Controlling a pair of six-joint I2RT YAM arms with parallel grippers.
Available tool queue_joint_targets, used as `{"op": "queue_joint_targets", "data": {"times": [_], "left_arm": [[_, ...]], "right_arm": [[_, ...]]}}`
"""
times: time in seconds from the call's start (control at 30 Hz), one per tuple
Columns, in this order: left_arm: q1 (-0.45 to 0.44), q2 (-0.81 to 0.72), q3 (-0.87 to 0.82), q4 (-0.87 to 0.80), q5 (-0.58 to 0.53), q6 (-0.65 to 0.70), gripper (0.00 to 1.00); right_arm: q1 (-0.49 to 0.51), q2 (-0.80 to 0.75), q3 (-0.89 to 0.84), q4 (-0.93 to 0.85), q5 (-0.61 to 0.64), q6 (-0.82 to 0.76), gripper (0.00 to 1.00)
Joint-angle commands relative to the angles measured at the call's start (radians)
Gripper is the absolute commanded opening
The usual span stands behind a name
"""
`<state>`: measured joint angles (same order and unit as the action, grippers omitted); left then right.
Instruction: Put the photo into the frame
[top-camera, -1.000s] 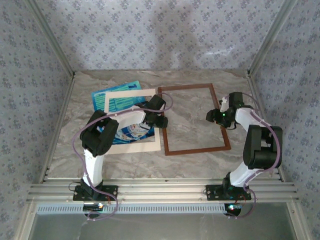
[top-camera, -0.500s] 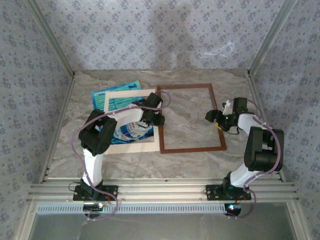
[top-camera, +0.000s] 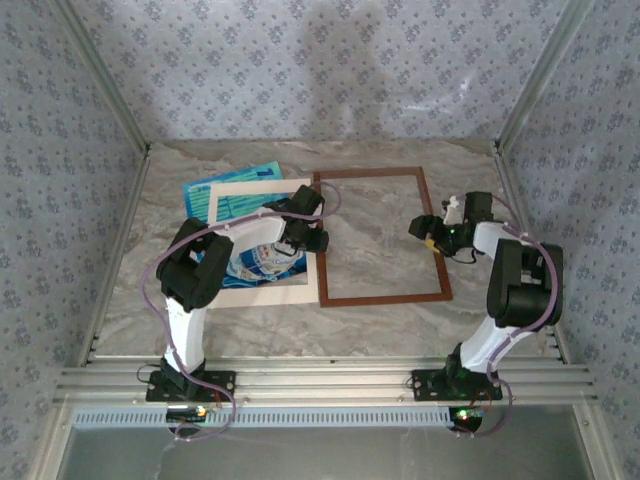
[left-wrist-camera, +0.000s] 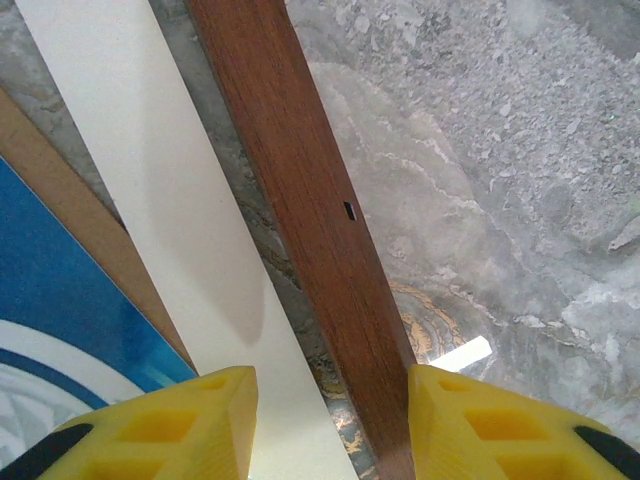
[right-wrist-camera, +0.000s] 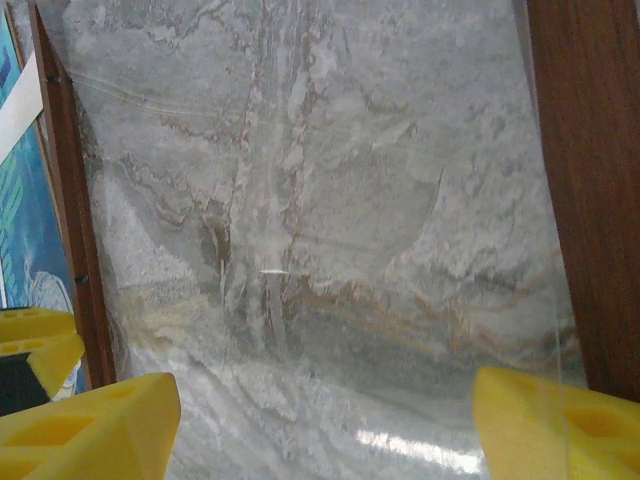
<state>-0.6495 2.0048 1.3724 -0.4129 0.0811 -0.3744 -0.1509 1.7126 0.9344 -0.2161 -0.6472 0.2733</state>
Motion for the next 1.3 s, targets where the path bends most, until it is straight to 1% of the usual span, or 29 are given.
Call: {"op": "queue_joint_targets", "data": {"times": [0.0, 0.1, 0.2, 0.33, 0.47, 0.5, 0.53, 0.63, 0.67, 0.7, 0.77, 0.83, 0.87, 0.9, 1.03, 1.13, 1.27], "left_arm": [[0.019, 0.008, -0.019, -0.116, -0.061, 0.026, 0.43], [0.021, 0.008, -0.019, -0.119, -0.062, 0.026, 0.43], [0.023, 0.009, -0.017, -0.122, -0.061, 0.026, 0.43], [0.025, 0.009, -0.013, -0.127, -0.063, 0.026, 0.43], [0.032, 0.003, -0.014, -0.125, -0.062, 0.023, 0.44], [0.034, 0.002, -0.016, -0.125, -0.063, 0.023, 0.44], [0.035, -0.003, -0.016, -0.125, -0.062, 0.022, 0.45], [0.041, -0.021, -0.018, -0.120, -0.049, 0.012, 0.48], [0.044, -0.035, -0.018, -0.116, -0.038, 0.006, 0.50], [0.049, -0.048, -0.019, -0.114, -0.029, 0.001, 0.54], [0.059, -0.087, -0.020, -0.108, -0.008, -0.013, 0.66], [0.072, -0.134, -0.022, -0.103, 0.008, -0.026, 0.76], [0.083, -0.163, -0.025, -0.097, 0.013, -0.034, 0.89], [0.094, -0.191, -0.031, -0.090, 0.014, -0.042, 0.98], [0.160, -0.306, -0.087, -0.048, 0.021, -0.084, 0.99], [0.226, -0.391, -0.166, 0.016, 0.035, -0.137, 0.99], [0.322, -0.484, -0.293, 0.109, 0.057, -0.209, 0.99]], "right_arm": [[-0.005, 0.038, 0.063, 0.019, -0.029, -0.023, 0.79], [-0.005, 0.059, 0.080, 0.044, -0.043, -0.019, 0.79], [-0.003, 0.080, 0.103, 0.047, -0.048, -0.017, 0.74], [-0.002, 0.099, 0.118, 0.055, -0.057, -0.011, 0.50], [0.002, 0.090, 0.106, 0.064, -0.050, -0.007, 0.30], [0.002, 0.088, 0.105, 0.059, -0.050, -0.011, 0.27], [0.002, 0.083, 0.103, 0.053, -0.046, -0.014, 0.23], [0.001, 0.055, 0.090, 0.032, -0.043, -0.022, 0.04], [0.002, 0.042, 0.085, 0.029, -0.043, -0.022, 0.00], [0.003, 0.026, 0.080, 0.022, -0.043, -0.023, 0.00], [0.007, -0.019, 0.072, -0.006, -0.040, -0.029, 0.00], [0.014, -0.066, 0.070, -0.038, -0.036, -0.034, 0.00], [0.019, -0.097, 0.074, -0.061, -0.035, -0.030, 0.00], [0.022, -0.120, 0.079, -0.079, -0.040, -0.027, 0.00], [0.058, -0.228, 0.125, -0.145, -0.034, -0.002, 0.00], [0.102, -0.287, 0.194, -0.194, -0.022, 0.023, 0.00], [0.177, -0.327, 0.306, -0.184, -0.011, 0.092, 0.00]]}}
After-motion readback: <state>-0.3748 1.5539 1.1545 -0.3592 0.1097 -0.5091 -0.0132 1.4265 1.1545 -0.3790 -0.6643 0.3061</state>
